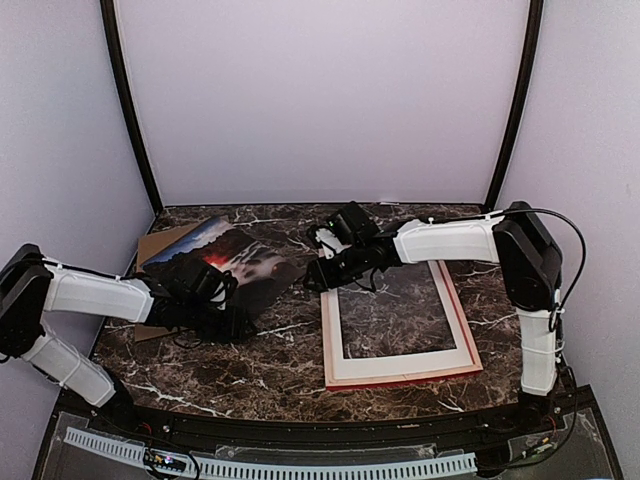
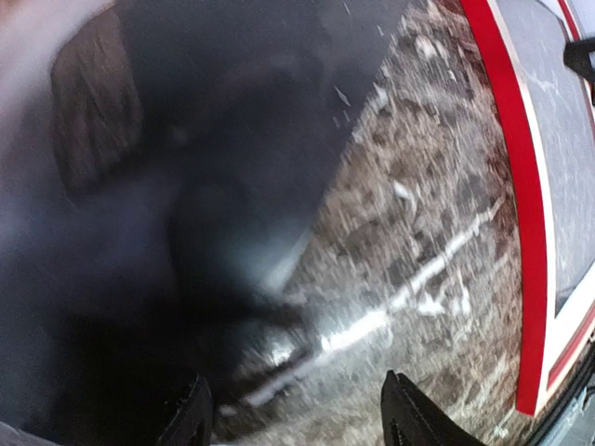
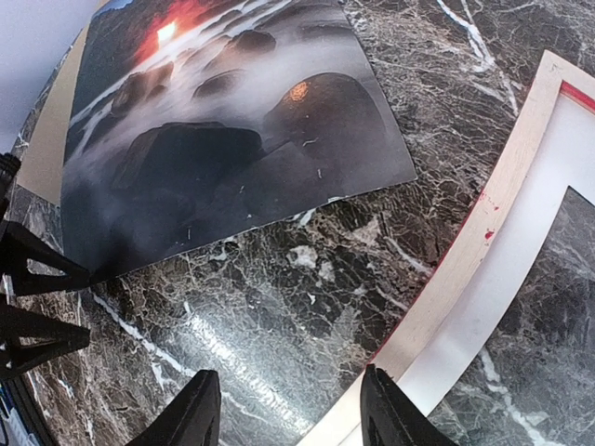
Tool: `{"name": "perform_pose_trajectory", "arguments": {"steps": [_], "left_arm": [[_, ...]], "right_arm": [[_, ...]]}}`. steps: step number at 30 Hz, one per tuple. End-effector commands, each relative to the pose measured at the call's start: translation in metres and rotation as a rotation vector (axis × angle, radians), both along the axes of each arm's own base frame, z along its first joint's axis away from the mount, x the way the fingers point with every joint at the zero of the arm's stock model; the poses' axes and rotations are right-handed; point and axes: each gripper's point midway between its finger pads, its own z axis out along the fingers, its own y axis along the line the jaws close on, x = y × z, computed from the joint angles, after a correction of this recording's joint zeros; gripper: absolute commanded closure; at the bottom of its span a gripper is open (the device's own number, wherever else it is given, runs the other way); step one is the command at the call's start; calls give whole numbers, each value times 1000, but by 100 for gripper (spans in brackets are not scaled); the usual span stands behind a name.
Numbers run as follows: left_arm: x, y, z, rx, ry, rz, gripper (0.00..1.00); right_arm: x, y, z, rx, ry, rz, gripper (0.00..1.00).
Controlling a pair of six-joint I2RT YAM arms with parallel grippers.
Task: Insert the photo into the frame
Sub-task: Position the photo frame at the center of the board.
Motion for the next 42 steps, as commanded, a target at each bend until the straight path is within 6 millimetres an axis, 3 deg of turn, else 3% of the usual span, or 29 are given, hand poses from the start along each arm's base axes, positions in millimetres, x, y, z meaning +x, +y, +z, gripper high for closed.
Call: {"name": "perform_pose_trajectory", "arguments": {"steps": [1,6,9,17,25,31,37,42], "left_arm": [[-71,30,-37,138,256,9,35],[-44,38,6,179,98,72,30],[-23,60,40,252,-19,148,23],[23,119,61,285,-97,346,17],[53,156,32,316,-17,457,18],[57,146,-1,292,73,433,22],[34,142,-19,257,131,410,28],[-7,130,-35,233,198,370,34]], "right_arm": [[3,3,4,20,-22,19,47],[1,4,3,24,-16,27,47],[0,4,7,33,-22,31,47],[-4,4,10,50,-27,49,46],[-13,-6,10,50,-29,63,46],[-14,-15,12,52,-38,57,46],[-12,-19,15,65,-39,50,46],[-7,-18,16,68,-42,45,46]]}}
